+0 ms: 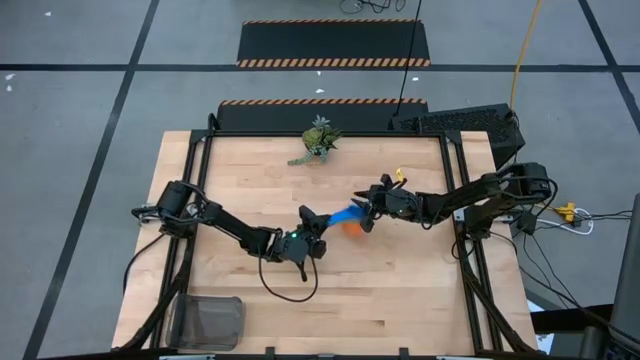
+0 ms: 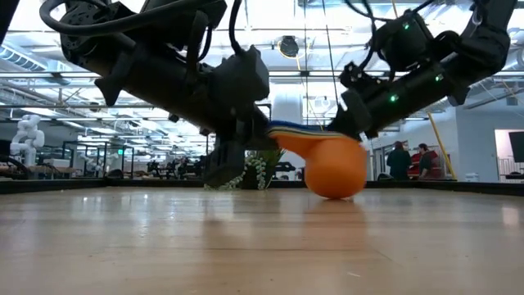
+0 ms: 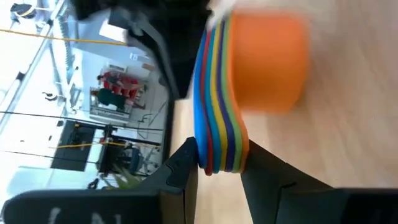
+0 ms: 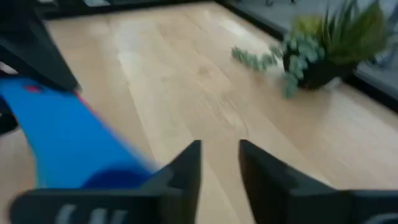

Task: Nest measuring cups in basket
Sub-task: Put the nested measuring cups into the black bin

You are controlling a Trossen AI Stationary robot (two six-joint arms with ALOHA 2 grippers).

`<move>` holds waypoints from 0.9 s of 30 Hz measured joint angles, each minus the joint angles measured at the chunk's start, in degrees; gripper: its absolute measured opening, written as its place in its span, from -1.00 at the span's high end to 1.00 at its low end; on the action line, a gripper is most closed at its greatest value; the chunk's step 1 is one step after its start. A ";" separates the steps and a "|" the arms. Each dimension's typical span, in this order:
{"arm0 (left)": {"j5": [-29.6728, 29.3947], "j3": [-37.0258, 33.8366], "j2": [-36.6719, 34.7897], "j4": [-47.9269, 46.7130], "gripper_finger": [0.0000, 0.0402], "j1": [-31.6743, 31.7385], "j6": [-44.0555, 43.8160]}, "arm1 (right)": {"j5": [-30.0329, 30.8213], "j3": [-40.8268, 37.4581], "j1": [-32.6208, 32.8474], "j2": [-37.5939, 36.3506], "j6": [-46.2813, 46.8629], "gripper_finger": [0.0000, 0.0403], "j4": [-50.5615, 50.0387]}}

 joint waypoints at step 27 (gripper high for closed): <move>0.79 -0.13 0.15 -0.64 0.54 0.76 -3.15 | 17.38 26.35 21.65 4.44 -11.94 -0.46 -35.93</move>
